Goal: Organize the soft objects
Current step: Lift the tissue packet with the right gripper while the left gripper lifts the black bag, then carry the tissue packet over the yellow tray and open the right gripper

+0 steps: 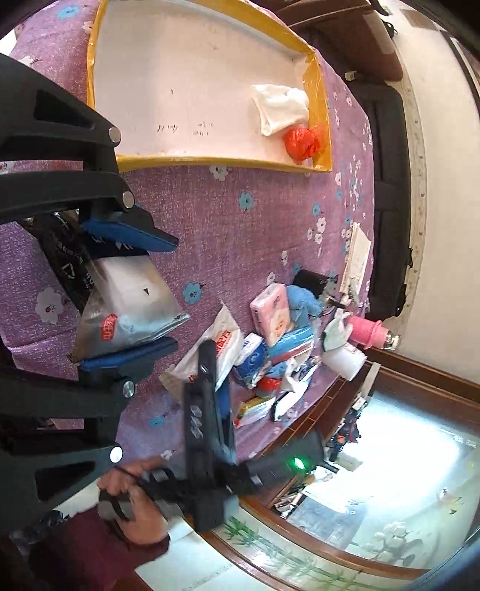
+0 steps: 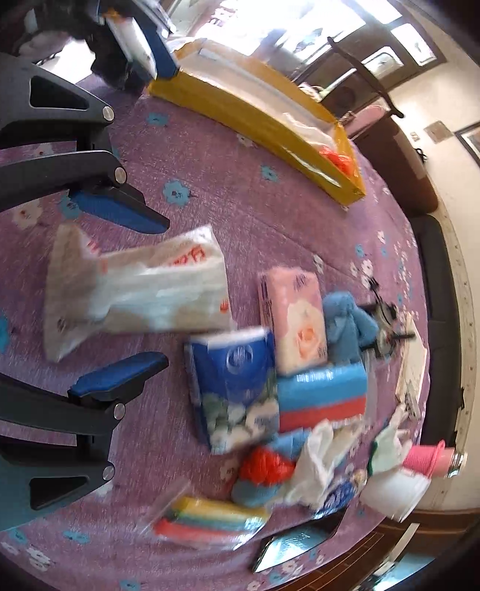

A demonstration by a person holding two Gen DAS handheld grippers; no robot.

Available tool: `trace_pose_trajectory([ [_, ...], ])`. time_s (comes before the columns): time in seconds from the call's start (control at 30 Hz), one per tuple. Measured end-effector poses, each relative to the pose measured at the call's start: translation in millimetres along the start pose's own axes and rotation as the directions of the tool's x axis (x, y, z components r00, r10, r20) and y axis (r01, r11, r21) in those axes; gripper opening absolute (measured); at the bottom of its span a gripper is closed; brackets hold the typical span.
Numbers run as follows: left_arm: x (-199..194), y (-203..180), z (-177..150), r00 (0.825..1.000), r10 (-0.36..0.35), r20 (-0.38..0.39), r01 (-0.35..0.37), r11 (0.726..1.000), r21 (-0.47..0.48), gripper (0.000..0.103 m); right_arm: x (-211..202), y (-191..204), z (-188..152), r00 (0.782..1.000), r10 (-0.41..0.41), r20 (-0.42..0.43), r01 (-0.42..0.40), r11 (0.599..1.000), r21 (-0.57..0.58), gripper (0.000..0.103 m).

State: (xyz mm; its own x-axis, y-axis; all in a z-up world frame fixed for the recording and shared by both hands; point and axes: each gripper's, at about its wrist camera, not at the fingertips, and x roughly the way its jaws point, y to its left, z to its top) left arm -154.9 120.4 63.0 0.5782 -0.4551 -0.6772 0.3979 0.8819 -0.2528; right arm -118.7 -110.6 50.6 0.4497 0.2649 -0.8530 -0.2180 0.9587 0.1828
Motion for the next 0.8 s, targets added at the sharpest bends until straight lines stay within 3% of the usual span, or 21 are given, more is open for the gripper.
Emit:
trace_pose_trajectory([
  [0.07, -1.7, 0.8, 0.3, 1.0, 0.002, 0.002, -0.002, 1.0, 0.001, 0.047, 8.9, 7.2, 0.4, 0.999, -0.031, -0.011, 0.031, 0.999, -0.027, 0.071],
  [0.17, 3.5, -5.0, -2.8, 1.0, 0.003, -0.02, -0.002, 0.999, 0.036, 0.049, 11.2, 17.8, 1.0, 0.995, -0.101, 0.017, 0.102, 0.992, -0.077, 0.058],
  [0.33, 23.3, -14.5, -9.3, 0.997, 0.015, -0.073, -0.009, 0.997, 0.083, 0.064, 2.4, 21.1, -6.8, 0.996, -0.087, 0.02, 0.089, 0.991, -0.096, 0.05],
  [0.5, 49.1, -23.6, -19.6, 0.989, 0.071, -0.126, -0.05, 0.986, 0.157, 0.067, -14.5, 12.9, -17.2, 0.996, -0.073, 0.049, 0.076, 0.995, -0.069, 0.05],
  [0.6, 52.8, -35.8, -23.8, 0.988, 0.094, -0.122, -0.067, 0.975, 0.21, 0.053, -22.3, 7.1, -18.2, 0.997, -0.046, 0.061, 0.049, 0.998, -0.039, 0.05],
  [0.8, 18.7, -17.7, -3.2, 0.999, -0.036, -0.039, 0.039, 0.995, 0.092, 0.041, -45.3, -0.2, -14.0, 0.994, 0.065, 0.089, -0.067, 0.998, 0.021, 0.049],
])
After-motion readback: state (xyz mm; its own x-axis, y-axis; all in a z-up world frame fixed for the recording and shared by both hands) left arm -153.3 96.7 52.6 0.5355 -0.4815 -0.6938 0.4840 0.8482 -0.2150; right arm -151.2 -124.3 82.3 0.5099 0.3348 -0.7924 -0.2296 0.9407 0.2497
